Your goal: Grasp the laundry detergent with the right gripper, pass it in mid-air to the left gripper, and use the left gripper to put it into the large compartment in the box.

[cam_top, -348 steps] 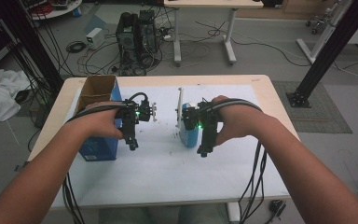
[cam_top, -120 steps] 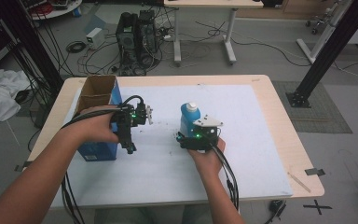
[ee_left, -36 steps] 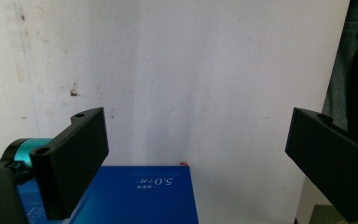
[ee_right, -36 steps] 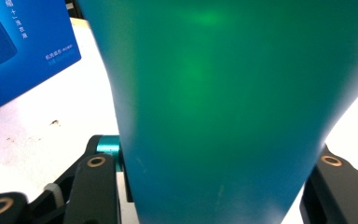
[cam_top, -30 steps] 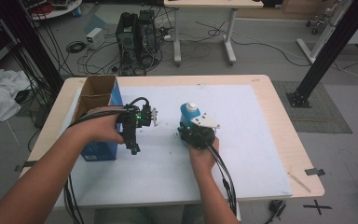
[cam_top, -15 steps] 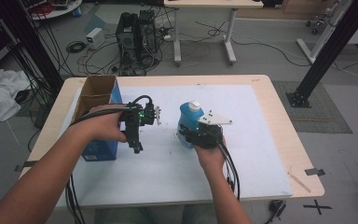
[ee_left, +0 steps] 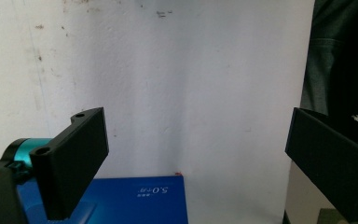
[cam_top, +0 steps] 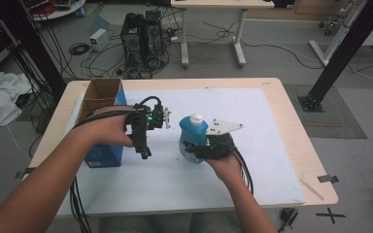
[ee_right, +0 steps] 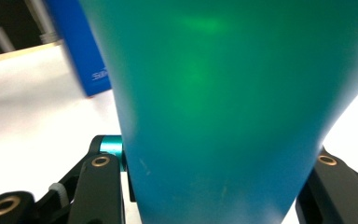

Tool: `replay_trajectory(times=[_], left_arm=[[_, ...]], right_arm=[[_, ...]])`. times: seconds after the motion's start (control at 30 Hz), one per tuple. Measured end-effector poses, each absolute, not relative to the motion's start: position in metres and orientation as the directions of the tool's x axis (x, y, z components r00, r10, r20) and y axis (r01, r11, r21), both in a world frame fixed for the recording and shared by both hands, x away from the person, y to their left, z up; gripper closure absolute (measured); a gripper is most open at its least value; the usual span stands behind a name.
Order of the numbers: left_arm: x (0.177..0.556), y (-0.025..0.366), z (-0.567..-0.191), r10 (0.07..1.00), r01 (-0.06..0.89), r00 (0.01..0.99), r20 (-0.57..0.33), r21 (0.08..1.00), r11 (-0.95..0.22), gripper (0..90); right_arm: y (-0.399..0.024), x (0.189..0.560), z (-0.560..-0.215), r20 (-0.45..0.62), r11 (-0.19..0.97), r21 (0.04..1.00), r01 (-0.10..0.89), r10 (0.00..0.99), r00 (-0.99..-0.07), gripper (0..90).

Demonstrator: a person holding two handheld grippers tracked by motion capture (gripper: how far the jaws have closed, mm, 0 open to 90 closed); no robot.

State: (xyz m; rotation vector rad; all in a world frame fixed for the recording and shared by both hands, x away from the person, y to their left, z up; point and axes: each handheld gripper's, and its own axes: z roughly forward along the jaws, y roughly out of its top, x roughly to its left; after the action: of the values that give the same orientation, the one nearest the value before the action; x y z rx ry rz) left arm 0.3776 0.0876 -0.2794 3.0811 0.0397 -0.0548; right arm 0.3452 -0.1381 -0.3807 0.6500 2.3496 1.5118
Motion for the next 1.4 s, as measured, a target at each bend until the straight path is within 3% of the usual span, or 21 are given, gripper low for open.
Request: replay_trajectory(times=[0.53, 0.93, 1.03, 1.4], left_arm=[[0.367, 0.083, -0.278, 0.003, 0.006, 0.998, -0.056, 0.058, -0.998, 5.8], [0.359, 0.075, -0.273, -0.031, -0.028, 0.998, -0.046, 0.072, -0.997, 5.8], [0.356, 0.073, -0.27, -0.037, -0.034, 0.998, -0.046, 0.069, -0.997, 5.8], [0.344, 0.065, -0.268, -0.06, -0.058, 0.997, -0.043, 0.062, -0.996, 5.8]], right_arm=[[-0.119, 0.339, -0.386, -0.007, 0.437, 0.893, 0.108, 0.253, -0.967, 46.2], [-0.092, 0.339, -0.389, -0.044, 0.447, 0.894, 0.026, 0.146, -0.988, 46.3], [-0.088, 0.336, -0.39, -0.009, 0.458, 0.887, 0.057, 0.142, -0.99, 46.3], [-0.067, 0.334, -0.388, -0.026, 0.455, 0.89, 0.02, 0.095, -0.995, 46.4]])
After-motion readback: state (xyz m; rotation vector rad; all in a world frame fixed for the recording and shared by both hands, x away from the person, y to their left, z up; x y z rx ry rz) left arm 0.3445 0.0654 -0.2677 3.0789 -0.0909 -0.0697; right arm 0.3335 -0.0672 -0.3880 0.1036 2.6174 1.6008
